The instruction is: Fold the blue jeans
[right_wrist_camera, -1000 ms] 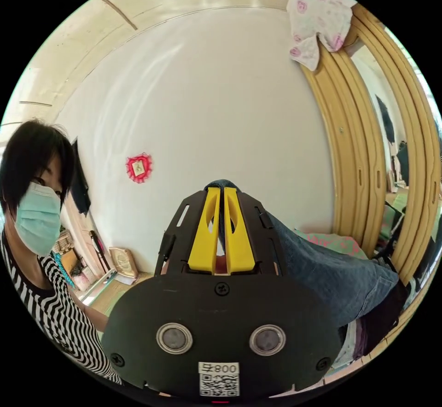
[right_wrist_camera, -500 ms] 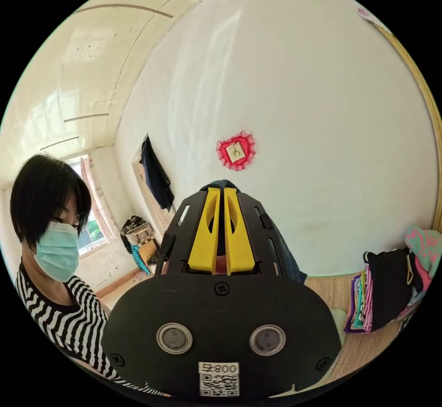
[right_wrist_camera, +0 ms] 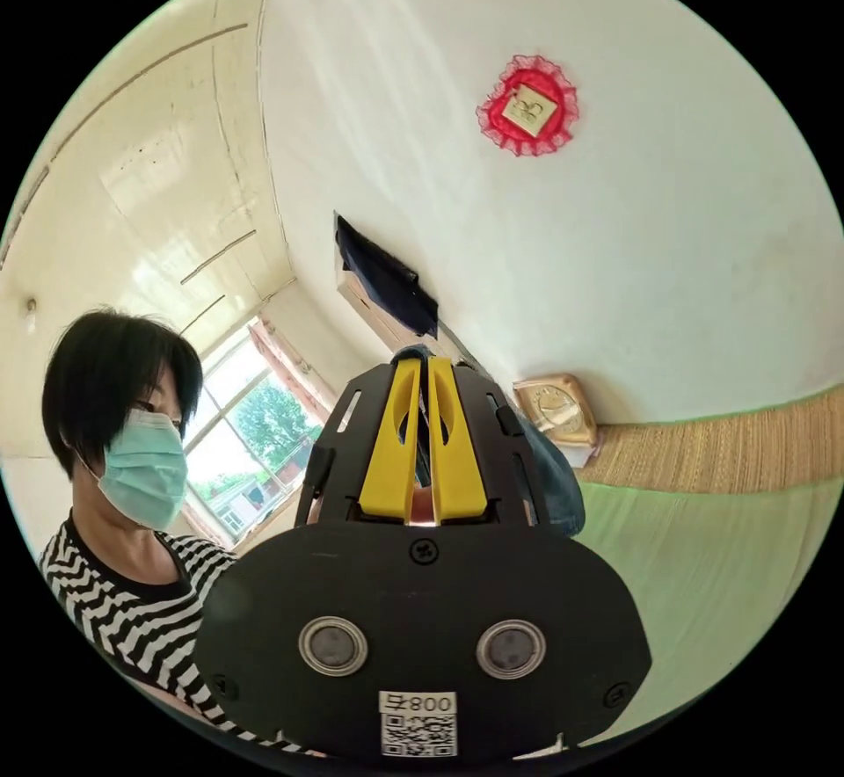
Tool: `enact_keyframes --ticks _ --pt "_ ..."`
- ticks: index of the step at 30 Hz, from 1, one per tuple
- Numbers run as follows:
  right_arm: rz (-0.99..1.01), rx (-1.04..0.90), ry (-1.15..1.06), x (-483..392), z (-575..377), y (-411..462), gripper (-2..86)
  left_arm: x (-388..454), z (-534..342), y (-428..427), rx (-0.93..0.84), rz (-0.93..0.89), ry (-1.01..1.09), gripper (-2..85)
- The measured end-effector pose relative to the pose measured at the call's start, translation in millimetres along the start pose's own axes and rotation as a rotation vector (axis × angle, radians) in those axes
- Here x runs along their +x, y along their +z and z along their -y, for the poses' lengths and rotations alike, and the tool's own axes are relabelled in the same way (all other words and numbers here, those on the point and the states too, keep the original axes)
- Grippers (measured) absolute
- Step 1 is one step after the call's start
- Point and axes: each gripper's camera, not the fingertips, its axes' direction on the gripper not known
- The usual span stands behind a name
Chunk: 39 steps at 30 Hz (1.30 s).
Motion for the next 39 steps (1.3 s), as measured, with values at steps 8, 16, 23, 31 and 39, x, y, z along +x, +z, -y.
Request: enact_keyframes --ticks 8,16,23,31,39 --pt "-0.338 -0.092 0.299 145 -172 8 0.1 -59 -138 114 -0.319 -0.061 -0.051 18.0" --pt "-0.412 0.041 0.289 170 -263 -32 0.6 -114 -214 154 -0.311 -0.265 -0.237 17.9" --pt "-0.79 -0.015 0.442 227 -282 -40 0.8 -140 -234 161 -0.327 -0.343 -0.328 17.8" --pt "-0.987 -0.037 0.615 276 -350 -45 0.4 -182 -234 193 -0.398 -0.306 -0.38 18.3" --pt "-0.97 -0.504 0.125 213 -392 164 6.1 -223 -233 235 -0.444 -0.22 -0.447 17.9"
